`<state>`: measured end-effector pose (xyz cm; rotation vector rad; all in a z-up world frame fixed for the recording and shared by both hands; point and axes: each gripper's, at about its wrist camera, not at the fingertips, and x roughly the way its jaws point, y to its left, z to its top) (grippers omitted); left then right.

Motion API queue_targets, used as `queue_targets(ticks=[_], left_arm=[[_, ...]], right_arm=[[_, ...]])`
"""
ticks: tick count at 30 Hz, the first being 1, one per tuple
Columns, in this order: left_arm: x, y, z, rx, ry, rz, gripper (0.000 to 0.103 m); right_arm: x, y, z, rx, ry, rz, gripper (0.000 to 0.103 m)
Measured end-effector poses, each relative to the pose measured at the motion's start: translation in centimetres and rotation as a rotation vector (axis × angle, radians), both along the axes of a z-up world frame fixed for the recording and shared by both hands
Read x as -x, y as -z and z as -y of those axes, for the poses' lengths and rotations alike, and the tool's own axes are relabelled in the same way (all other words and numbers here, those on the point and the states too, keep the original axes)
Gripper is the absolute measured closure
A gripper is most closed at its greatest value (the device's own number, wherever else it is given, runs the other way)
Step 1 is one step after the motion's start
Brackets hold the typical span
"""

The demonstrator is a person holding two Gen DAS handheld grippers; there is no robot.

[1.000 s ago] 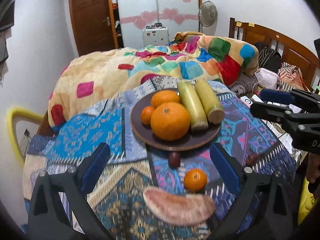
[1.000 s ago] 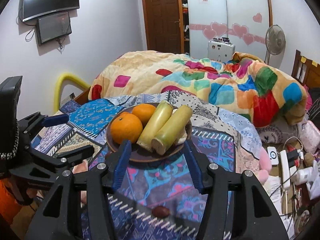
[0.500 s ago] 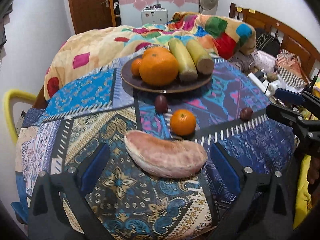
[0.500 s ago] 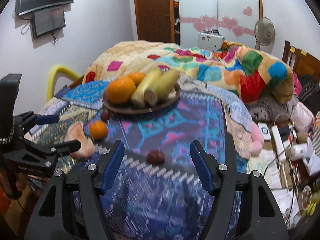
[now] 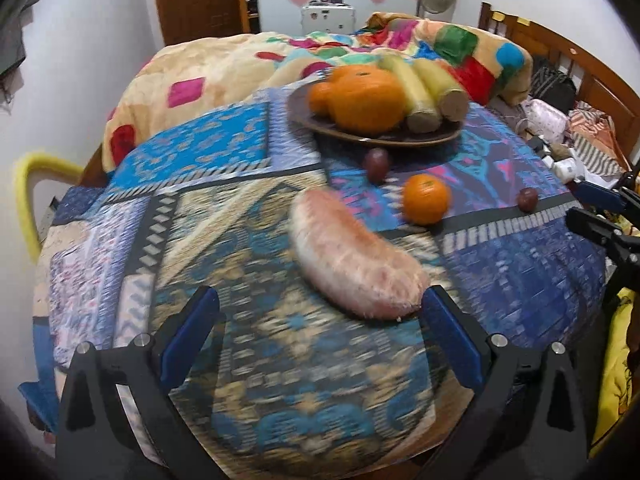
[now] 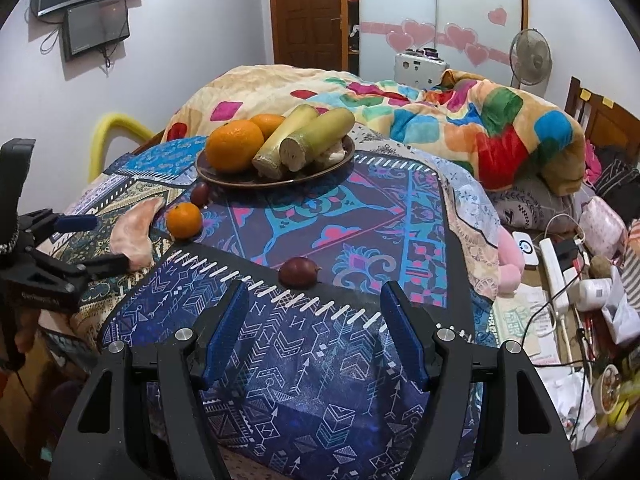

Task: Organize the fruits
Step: 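Grasp the pink pomelo segment with the left tool while the right tool approaches a mandarin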

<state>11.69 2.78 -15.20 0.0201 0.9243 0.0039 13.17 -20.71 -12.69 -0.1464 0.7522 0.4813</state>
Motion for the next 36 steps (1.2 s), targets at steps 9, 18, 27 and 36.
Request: queue_targets(ticks=[9, 18, 27, 36], left_arm=[[0.1, 0.2, -2.6, -0.048, -0.042, -0.031, 0.0], [-0.9, -0.7, 0.8, -0.087, 0.063, 0.008, 0.026], [-4.5, 0.4, -0.1, 0.021, 0.04, -0.041, 0.033], [-4.3, 0.3, -0.8, 0.035, 0.062, -0.019, 0.051]], right_arm=[[-0.2, 0.8, -0.3, 0.007, -0.012, -0.018, 0.038], [-0.9, 0.2, -1.4, -0.008, -0.042, -0.011, 0.038], [-1.8, -0.2, -3.7, -0.016, -0.095, -0.001, 0.038], [-2.9, -0.1, -6.3, -0.029, -0.126, -0.015, 0.038]])
